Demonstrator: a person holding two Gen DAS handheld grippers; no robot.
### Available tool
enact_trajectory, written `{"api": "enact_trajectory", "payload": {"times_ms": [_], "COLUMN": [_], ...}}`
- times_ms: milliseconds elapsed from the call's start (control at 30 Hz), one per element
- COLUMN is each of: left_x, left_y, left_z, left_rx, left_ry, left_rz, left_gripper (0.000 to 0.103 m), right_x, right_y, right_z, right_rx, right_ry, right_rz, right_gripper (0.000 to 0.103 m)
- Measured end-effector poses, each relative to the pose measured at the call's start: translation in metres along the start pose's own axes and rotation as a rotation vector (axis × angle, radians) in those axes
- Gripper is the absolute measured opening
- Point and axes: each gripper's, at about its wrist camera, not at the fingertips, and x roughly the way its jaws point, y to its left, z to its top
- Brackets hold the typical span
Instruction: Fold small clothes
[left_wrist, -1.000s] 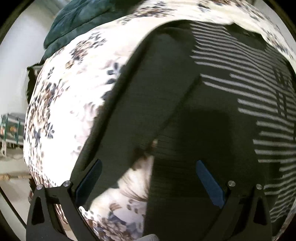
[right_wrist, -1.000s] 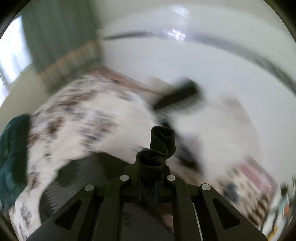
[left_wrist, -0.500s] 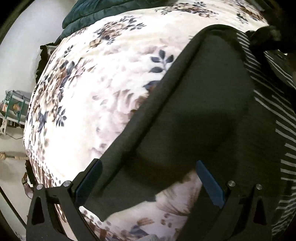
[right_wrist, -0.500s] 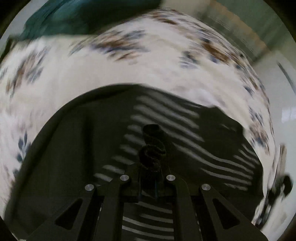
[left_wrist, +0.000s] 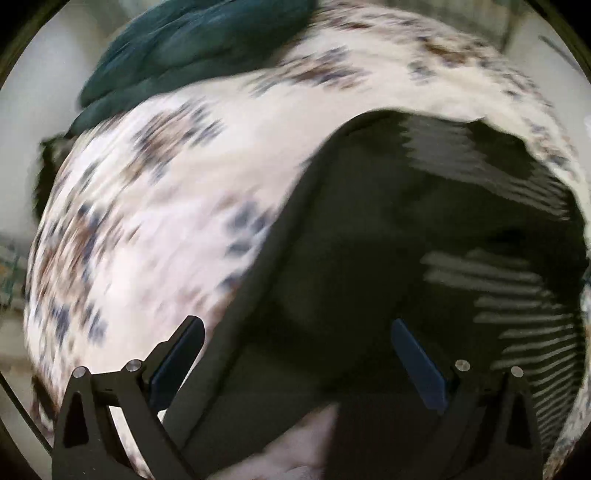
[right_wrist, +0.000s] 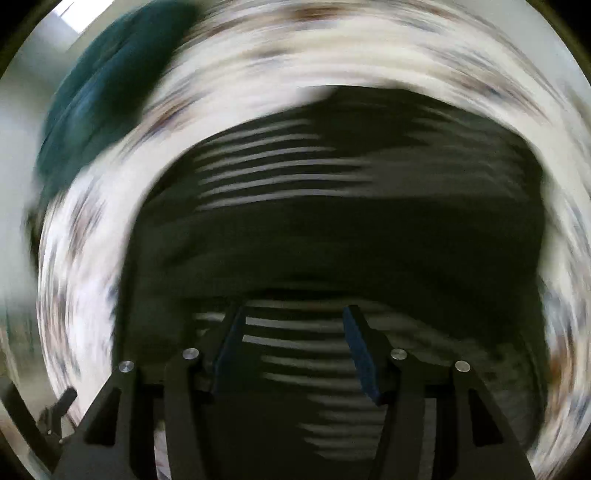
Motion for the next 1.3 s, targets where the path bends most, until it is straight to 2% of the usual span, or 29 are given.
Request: {"api": "enact_trajectory", "payload": {"times_ms": [67, 100, 133, 167, 233, 267, 333, 367, 433, 467, 567, 667, 767, 867, 933, 967, 1000, 1033, 1100, 1167, 1300], "left_x": [0.000, 0.002, 0.003, 0.004, 0.007, 0.007, 0.011, 0.014, 0.019, 0.021, 0.026, 0.040, 0.062, 0.086, 0.099, 0.101, 0.101, 0.099, 0.095, 0.088, 0.086], "left_y": [-0.030, -0.041, -0.059, -0.072, -0.107, -0.120, -0.143, -0.153, -0.181, -0.194, -0.237, -0.283, -0.330, -0.364, -0.379, -0.384, -0.386, -0.388, -0.382, -0.365, -0.324], "left_z": [0.021, 0.029, 0.040, 0.048, 0.062, 0.066, 0.073, 0.079, 0.083, 0.087, 0.094, 0.106, 0.113, 0.111, 0.106, 0.103, 0.100, 0.099, 0.103, 0.115, 0.142], "left_rx": [0.054, 0.075, 0.107, 0.132, 0.187, 0.205, 0.243, 0.260, 0.304, 0.327, 0.420, 0.538, 0.669, 0.773, 0.830, 0.858, 0.884, 0.902, 0.875, 0.821, 0.709], "left_ry": [-0.020, -0.023, -0.031, -0.039, -0.055, -0.062, -0.067, -0.064, -0.059, -0.056, -0.049, -0.041, 0.001, 0.067, 0.109, 0.111, 0.104, 0.101, 0.108, 0.065, 0.030], "left_rz": [-0.038, -0.055, -0.066, -0.071, -0.081, -0.082, -0.085, -0.088, -0.096, -0.100, -0.146, -0.223, -0.283, -0.333, -0.350, -0.355, -0.369, -0.389, -0.421, -0.416, -0.381], "left_gripper": [0.103, 0.103, 0.103, 0.103, 0.103, 0.103, 0.103, 0.103, 0.103, 0.103, 0.103, 0.103, 0.092, 0.074, 0.051, 0.045, 0.029, 0.004, 0.000, 0.000, 0.000], "right_x": [0.001, 0.007, 0.014, 0.018, 0.017, 0.011, -0.001, -0.010, -0.019, -0.022, -0.036, -0.058, -0.052, -0.025, -0.001, 0.009, 0.016, 0.020, 0.019, 0.014, 0.023], "right_y": [-0.072, -0.105, -0.129, -0.150, -0.186, -0.210, -0.244, -0.266, -0.291, -0.305, -0.331, -0.324, -0.305, -0.289, -0.280, -0.282, -0.285, -0.289, -0.299, -0.307, -0.310], "right_z": [-0.006, -0.013, -0.020, -0.026, -0.035, -0.036, -0.038, -0.040, -0.043, -0.044, -0.049, -0.053, -0.056, -0.060, -0.062, -0.056, -0.055, -0.052, -0.048, -0.045, -0.027], "right_rx": [0.176, 0.252, 0.292, 0.315, 0.323, 0.341, 0.410, 0.460, 0.510, 0.548, 0.637, 0.606, 0.569, 0.540, 0.568, 0.594, 0.616, 0.627, 0.635, 0.633, 0.623], "right_ry": [0.050, 0.103, 0.138, 0.141, 0.067, -0.001, -0.095, -0.147, -0.197, -0.204, -0.170, -0.180, -0.118, -0.042, -0.005, 0.000, -0.007, -0.025, -0.070, -0.106, -0.101], "right_rz": [0.012, 0.060, 0.092, 0.088, -0.032, -0.117, -0.175, -0.234, -0.311, -0.315, -0.179, -0.020, 0.168, 0.264, 0.303, 0.317, 0.324, 0.323, 0.296, 0.248, 0.189], "right_gripper": [0.057, 0.057, 0.057, 0.057, 0.057, 0.057, 0.055, 0.055, 0.055, 0.055, 0.055, 0.057, 0.057, 0.057, 0.057, 0.057, 0.057, 0.057, 0.057, 0.055, 0.050]}}
